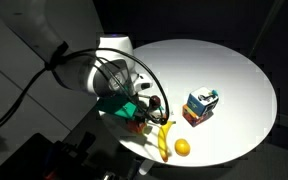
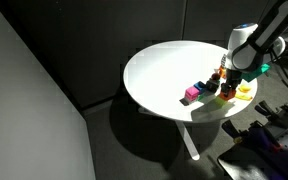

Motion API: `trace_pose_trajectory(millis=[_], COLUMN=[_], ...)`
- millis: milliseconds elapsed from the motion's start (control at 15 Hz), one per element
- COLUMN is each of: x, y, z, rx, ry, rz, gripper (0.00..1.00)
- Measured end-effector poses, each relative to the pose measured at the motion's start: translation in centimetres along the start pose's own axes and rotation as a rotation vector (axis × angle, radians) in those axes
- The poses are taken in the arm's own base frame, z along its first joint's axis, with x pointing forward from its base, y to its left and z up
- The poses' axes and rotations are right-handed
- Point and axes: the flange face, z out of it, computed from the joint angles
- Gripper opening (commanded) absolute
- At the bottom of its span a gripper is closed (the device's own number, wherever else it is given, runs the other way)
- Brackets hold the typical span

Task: Put the orange block on the table

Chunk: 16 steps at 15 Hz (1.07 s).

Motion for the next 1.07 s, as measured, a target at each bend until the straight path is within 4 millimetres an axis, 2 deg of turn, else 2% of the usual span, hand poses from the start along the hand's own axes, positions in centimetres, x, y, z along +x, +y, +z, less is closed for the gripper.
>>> trace_pose_trajectory(millis=[267,333,400,533,667,733,1067], x=[0.02,0.02,0.02,0.03,0.02,0.02,0.14], y=[-0.01,-0.01,-0.01,-0.01,-0.01,-0.01,-0.05], z=[0.24,0.24,0.24,0.24,0.26,0.27,0.19], rx=[0.000,0.000,0.000,0.000,0.000,0.000,0.000], ry=[-0.004,-0.004,-0.004,-0.004,-0.004,-0.004,-0.002], rz=[0.000,0.000,0.000,0.000,0.000,0.000,-0.002], gripper=[0.31,0.49,0.81,0.81,0.97,1.00,1.00])
